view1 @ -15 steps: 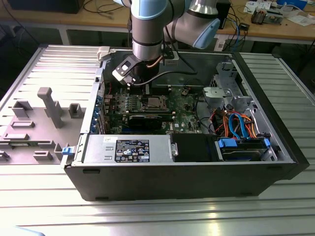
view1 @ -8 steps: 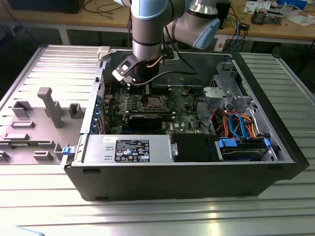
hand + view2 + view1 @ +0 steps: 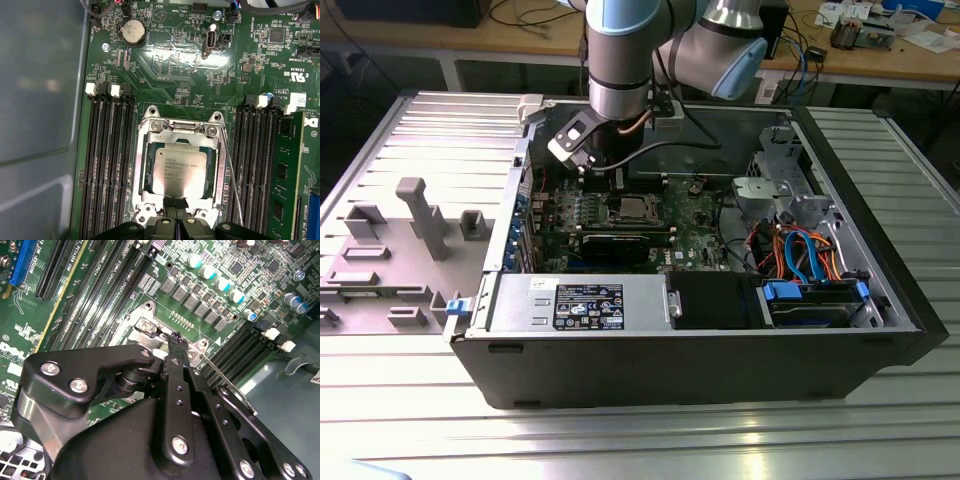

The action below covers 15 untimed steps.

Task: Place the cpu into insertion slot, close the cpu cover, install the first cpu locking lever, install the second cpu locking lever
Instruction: 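Close the cpu cover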

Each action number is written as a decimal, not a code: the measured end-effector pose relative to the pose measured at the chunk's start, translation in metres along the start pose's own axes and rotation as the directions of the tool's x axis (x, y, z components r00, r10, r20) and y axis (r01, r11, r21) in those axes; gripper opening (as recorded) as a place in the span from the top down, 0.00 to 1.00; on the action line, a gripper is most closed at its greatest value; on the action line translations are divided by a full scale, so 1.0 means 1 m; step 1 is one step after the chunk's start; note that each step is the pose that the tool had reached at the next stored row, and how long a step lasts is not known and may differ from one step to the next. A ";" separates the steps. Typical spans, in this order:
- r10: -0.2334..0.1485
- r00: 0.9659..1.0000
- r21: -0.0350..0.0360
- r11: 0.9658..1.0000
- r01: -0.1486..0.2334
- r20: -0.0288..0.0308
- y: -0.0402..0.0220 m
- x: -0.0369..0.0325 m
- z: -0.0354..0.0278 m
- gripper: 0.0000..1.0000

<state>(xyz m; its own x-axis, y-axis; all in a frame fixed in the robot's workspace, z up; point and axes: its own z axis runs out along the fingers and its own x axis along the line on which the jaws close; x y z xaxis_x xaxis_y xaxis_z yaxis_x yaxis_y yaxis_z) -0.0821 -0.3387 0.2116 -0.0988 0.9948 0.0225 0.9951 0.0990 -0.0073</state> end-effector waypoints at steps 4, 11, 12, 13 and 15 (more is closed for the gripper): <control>0.000 1.000 0.000 1.000 0.000 0.000 -0.0009 0.0001 -0.0001 0.89; 0.000 1.000 0.000 1.000 0.000 -0.002 -0.0013 0.0000 0.0028 0.89; 0.000 1.000 0.000 1.000 0.000 -0.002 -0.0013 0.0000 0.0032 0.89; 0.000 1.000 0.000 1.000 0.000 -0.002 -0.0013 0.0000 0.0035 0.89; 0.000 1.000 0.000 1.000 0.000 -0.002 -0.0012 0.0000 0.0048 0.89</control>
<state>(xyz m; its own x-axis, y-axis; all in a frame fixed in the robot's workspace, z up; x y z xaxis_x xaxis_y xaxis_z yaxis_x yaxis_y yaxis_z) -0.0833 -0.3387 0.2068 -0.0989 0.9948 0.0243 0.9951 0.0991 -0.0072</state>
